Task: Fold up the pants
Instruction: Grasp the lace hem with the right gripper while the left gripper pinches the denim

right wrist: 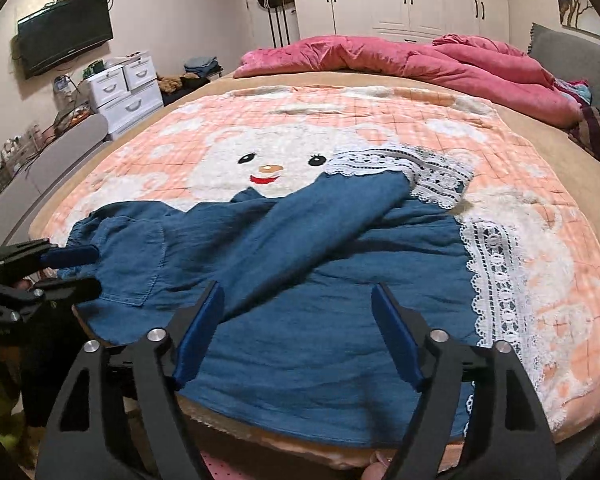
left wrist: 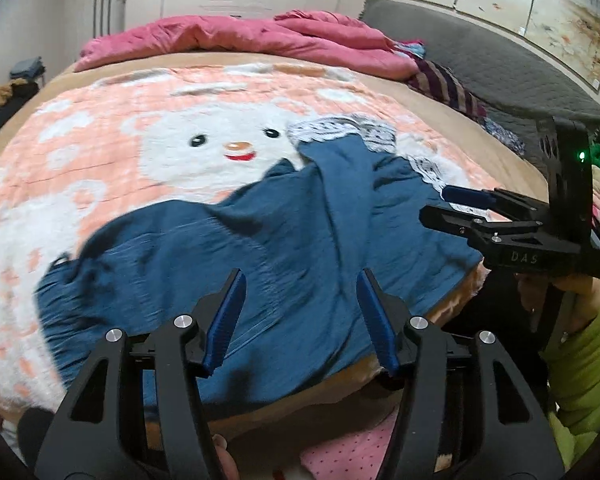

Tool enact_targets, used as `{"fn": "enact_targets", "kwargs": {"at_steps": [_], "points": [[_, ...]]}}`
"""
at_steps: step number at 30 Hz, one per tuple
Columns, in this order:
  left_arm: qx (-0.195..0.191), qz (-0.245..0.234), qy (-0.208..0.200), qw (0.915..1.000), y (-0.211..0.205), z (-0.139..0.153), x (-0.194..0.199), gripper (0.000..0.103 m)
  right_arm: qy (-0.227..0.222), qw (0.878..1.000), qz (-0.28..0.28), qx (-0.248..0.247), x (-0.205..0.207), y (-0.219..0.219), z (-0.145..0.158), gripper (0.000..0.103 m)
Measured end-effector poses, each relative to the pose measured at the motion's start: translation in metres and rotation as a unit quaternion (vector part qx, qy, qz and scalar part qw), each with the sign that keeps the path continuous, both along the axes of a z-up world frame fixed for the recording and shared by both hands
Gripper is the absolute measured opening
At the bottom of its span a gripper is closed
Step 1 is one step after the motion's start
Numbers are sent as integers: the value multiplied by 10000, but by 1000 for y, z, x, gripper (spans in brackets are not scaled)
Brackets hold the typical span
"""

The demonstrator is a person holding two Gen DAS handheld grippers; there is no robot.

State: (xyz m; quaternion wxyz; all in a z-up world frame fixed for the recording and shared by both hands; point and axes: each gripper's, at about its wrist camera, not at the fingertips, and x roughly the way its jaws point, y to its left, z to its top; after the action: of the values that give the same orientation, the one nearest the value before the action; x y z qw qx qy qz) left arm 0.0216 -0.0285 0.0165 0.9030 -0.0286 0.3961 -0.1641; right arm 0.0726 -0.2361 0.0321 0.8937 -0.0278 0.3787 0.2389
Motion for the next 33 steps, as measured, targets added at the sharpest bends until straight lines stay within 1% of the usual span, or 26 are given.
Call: {"fn": "enact_targets", "kwargs": {"at_steps": [5, 10, 11, 14, 16, 17, 18, 19, 20, 24, 27, 29, 31, 33], "points": [[16, -311, 125, 9994, -24, -9, 20, 50, 36, 9998, -184, -30, 28, -4, 7, 81], [-351, -375, 494, 9975, -40, -24, 51, 50, 46, 9996, -229, -181, 61, -1, 16, 86], [-441, -387, 592, 9965, -43, -28, 59, 50, 63, 9995, -239, -195, 69, 0, 17, 86], [-505, -423, 799, 9946, -51, -35, 75, 50, 110, 9996, -195, -185, 88, 4, 21, 86], [-704, -496, 911, 9921, -55, -39, 85, 50, 134, 9994, -202, -258, 105, 11, 22, 86], [-778, -485, 959, 9912, -56, -41, 90, 48, 142, 9992, -211, -304, 111, 14, 22, 86], [-830, -463, 978, 9907, -55, -43, 92, 38, 161, 9991, -178, -340, 116, 18, 22, 86], [-889, -452, 989, 9901, -55, -45, 94, 32, 193, 9987, -170, -432, 123, 23, 20, 86], [-932, -445, 991, 9897, -55, -47, 95, 20, 204, 9982, -158, -536, 128, 29, 18, 86], [-989, -530, 951, 9891, -59, -55, 95, 5, 214, 9956, 104, -903, 148, 61, 8, 86], [-1110, -727, 876, 9873, -63, -56, 93, 3, 298, 9931, 131, -1130, 166, 84, -2, 86], [-1248, -936, 855, 9840, -66, -55, 90, 3, 360, 9906, 35, -1320, 181, 96, -10, 86], [-1250, -1036, 811, 9834, -68, -54, 86, 3, 440, 9867, -90, -1564, 197, 106, -21, 85], [-1211, -1074, 788, 9837, -70, -54, 84, 3, 684, 9822, -197, -1737, 212, 114, -33, 84]]}}
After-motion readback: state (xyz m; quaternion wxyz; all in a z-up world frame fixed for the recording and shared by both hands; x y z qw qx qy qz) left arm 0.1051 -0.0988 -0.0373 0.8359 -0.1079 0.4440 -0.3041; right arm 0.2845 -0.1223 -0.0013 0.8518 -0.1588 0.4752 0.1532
